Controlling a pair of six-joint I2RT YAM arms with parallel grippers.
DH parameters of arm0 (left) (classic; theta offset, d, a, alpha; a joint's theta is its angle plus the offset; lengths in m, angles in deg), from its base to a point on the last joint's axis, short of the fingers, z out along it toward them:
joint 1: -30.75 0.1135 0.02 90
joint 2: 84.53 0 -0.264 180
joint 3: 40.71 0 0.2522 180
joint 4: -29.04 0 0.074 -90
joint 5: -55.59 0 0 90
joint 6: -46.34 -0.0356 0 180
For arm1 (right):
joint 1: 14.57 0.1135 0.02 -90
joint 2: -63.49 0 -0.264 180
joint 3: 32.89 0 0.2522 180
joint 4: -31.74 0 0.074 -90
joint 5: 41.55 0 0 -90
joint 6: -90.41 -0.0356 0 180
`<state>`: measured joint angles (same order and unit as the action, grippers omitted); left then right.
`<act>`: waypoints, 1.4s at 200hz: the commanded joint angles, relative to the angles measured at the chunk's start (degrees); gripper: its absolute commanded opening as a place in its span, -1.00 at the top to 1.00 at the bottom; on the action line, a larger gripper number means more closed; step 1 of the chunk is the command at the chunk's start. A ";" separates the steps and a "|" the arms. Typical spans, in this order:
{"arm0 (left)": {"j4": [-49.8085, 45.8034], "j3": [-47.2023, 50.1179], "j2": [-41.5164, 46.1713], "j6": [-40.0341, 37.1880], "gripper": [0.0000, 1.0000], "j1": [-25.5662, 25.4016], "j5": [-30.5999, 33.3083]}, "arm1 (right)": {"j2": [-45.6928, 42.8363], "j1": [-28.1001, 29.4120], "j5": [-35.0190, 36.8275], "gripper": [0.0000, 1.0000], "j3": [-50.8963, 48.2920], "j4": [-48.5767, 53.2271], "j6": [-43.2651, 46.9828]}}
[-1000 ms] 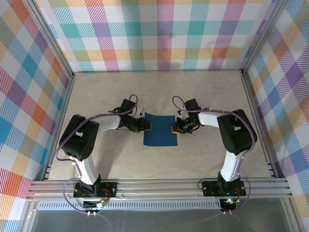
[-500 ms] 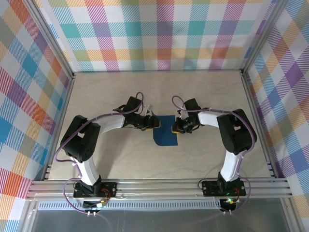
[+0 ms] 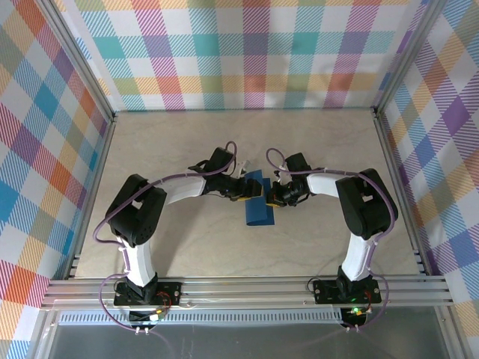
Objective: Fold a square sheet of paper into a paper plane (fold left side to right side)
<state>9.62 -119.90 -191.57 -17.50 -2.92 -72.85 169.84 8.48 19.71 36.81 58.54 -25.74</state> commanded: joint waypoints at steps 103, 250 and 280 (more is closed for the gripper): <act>-2.77 -0.84 -1.23 -1.15 0.53 -0.61 4.10 | 0.30 0.59 0.80 0.90 -1.58 -0.39 -0.80; -3.93 0.13 -0.27 -2.07 0.63 -0.61 5.56 | -6.28 -0.86 2.20 0.75 -0.24 2.11 -0.46; -3.84 0.21 -0.16 -2.07 0.63 -0.61 5.57 | -9.56 -3.33 2.66 0.63 -1.71 3.43 0.46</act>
<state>7.22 -119.90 -192.38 -18.66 -2.94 -67.69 163.76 7.13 21.57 36.46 59.46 -26.39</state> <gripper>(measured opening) 0.188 0.164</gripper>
